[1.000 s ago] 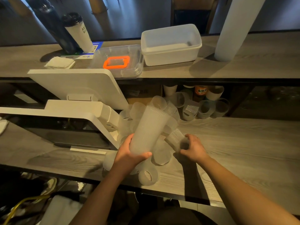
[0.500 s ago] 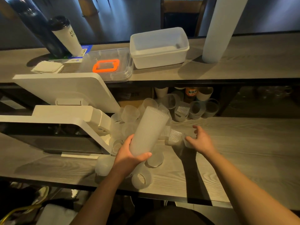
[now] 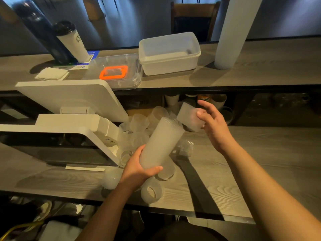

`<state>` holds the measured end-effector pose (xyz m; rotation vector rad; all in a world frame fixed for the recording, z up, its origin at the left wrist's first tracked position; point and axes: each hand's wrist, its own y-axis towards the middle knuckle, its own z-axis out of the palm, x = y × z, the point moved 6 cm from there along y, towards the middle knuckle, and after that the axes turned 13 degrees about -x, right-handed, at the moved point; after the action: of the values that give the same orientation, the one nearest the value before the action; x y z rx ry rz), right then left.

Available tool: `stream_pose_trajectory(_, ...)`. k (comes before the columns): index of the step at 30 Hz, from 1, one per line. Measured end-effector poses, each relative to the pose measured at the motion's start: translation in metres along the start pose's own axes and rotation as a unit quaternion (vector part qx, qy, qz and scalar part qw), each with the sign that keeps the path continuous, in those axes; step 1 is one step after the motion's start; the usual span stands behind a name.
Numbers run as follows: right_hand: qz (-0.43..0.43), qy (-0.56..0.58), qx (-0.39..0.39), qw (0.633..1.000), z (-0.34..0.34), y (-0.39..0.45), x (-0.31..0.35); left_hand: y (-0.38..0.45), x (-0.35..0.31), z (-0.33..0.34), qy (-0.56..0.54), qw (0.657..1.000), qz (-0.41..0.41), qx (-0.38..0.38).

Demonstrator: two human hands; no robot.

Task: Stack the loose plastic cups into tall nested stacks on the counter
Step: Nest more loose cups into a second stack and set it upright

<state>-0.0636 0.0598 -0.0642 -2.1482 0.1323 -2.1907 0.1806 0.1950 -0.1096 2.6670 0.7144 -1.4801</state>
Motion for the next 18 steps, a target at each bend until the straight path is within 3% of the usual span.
stream_pose_trajectory(6,-0.046,-0.090,0.077,0.992,0.031,-0.009,0.011,-0.001,0.000,-0.002,0.029,0.999,0.022,-0.002)
stream_pose_trajectory(18,-0.008,-0.101,0.111,0.989,0.068,-0.027,-0.018,-0.002,0.001,-0.007,0.015,1.000,0.016,-0.011)
